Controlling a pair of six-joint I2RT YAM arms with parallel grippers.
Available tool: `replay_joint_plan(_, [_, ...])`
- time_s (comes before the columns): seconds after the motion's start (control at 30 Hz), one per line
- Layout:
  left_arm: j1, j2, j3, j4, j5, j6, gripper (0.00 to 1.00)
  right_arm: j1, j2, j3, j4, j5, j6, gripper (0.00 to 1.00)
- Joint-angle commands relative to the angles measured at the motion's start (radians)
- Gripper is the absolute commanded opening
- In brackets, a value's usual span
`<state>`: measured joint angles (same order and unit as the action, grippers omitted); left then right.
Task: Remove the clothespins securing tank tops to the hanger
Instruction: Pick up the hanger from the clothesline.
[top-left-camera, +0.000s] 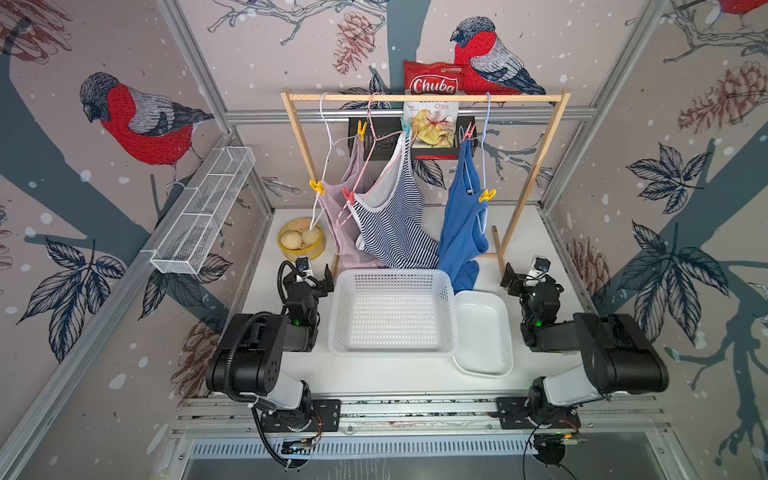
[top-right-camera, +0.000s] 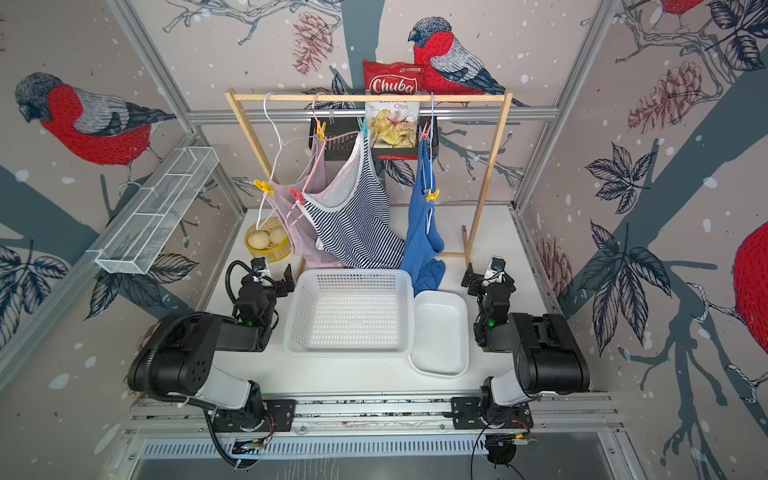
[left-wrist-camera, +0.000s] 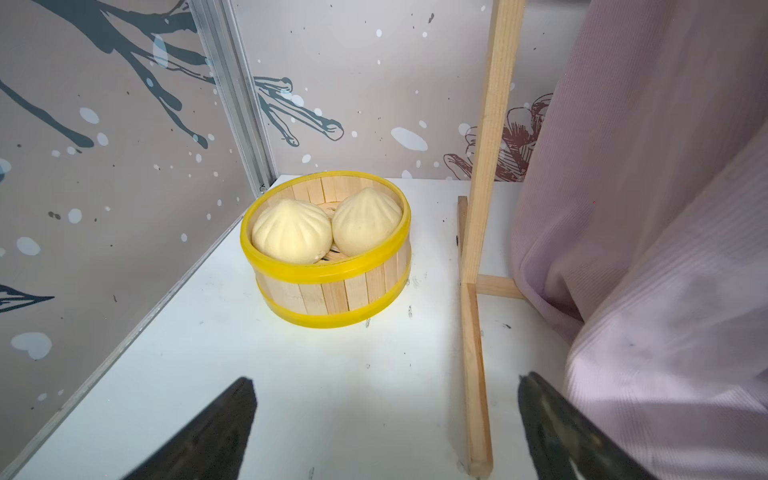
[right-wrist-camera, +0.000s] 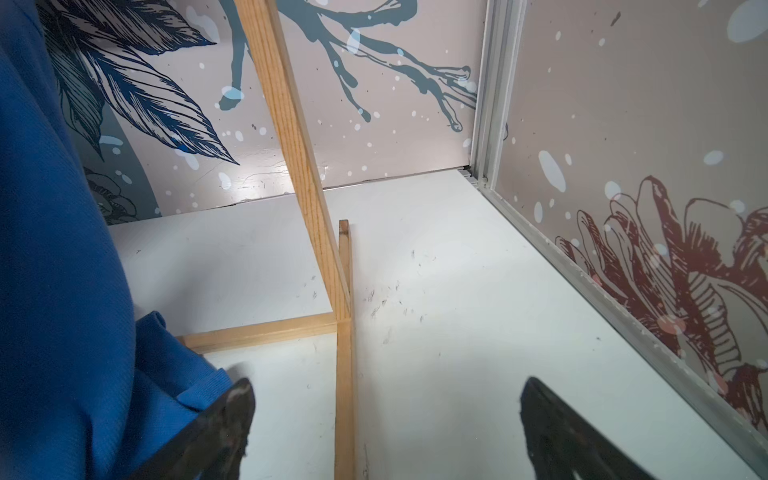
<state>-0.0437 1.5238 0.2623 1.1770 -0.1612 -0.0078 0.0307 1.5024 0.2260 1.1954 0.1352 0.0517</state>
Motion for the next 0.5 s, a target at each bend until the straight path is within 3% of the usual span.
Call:
replay_joint_plan(0.0, [0.001, 0.000, 0.000, 0.016, -0.008, 0.001, 0.97, 0.000, 0.000, 0.003, 0.015, 0.012, 0.002, 0.99])
replay_joint_plan(0.47, [0.001, -0.001, 0.000, 0.016, -0.008, 0.003, 0.97, -0.012, 0.000, 0.006, 0.010, -0.003, 0.009, 0.99])
